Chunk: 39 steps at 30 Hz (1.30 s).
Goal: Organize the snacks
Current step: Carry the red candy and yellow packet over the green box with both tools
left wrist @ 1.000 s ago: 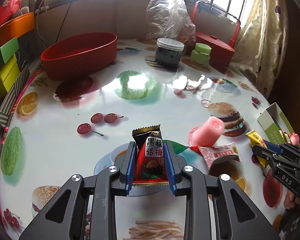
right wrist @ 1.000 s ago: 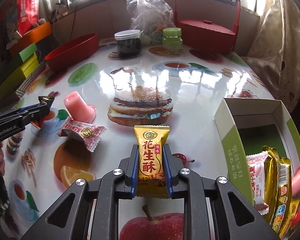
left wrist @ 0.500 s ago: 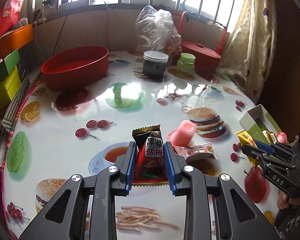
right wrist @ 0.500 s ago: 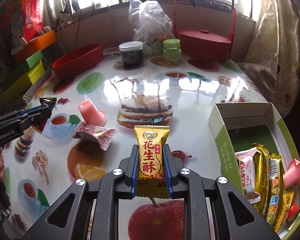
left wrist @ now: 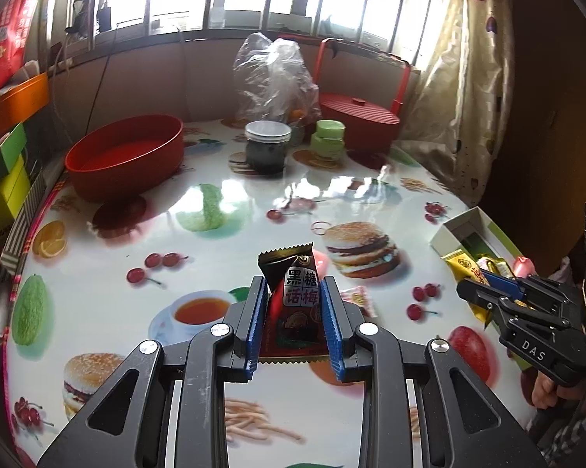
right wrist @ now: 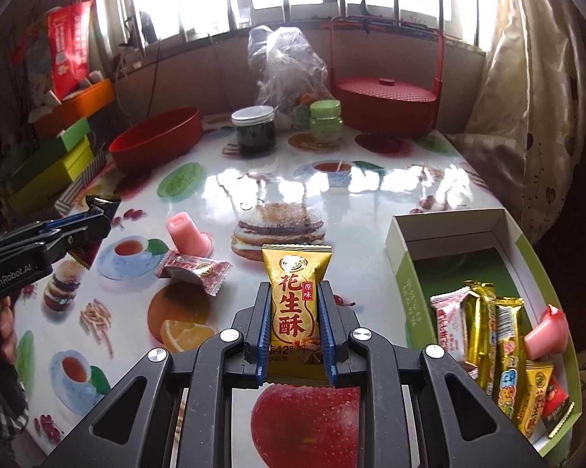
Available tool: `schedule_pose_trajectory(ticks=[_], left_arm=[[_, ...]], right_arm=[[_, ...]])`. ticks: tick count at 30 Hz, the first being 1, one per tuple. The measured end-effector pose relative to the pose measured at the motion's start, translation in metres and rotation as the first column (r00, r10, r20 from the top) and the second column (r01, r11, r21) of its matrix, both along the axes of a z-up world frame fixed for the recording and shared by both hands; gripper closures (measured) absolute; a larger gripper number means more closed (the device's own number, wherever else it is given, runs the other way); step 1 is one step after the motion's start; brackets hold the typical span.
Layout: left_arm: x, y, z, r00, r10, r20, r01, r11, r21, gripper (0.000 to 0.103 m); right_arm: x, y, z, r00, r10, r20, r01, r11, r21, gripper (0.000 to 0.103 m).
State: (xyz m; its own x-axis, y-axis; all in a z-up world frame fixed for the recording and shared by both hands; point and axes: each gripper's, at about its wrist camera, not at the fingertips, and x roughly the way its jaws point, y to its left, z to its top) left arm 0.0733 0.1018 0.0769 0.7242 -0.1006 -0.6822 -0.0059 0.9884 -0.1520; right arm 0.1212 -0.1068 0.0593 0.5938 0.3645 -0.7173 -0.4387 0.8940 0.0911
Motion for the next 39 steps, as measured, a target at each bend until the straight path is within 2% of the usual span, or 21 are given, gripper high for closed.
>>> schedule_pose_trajectory(ticks=[22,39], left_arm=[[0.019,-0.070,0.009,0.988,-0.152,0.009,0.152,0.988,-0.021,0.074],[0.044,-0.134,0.007,0.960,-0.278,-0.004,0.278,0.959,-0.057,0.074]], right_arm=[[-0.012,-0.053,0.012,0.994,-0.107,0.018,0.107,0.994,0.007,0.082],[-0.018,-0.114,0.009,0.971,-0.238,0.007,0.238,0.971,0.008,0.082]])
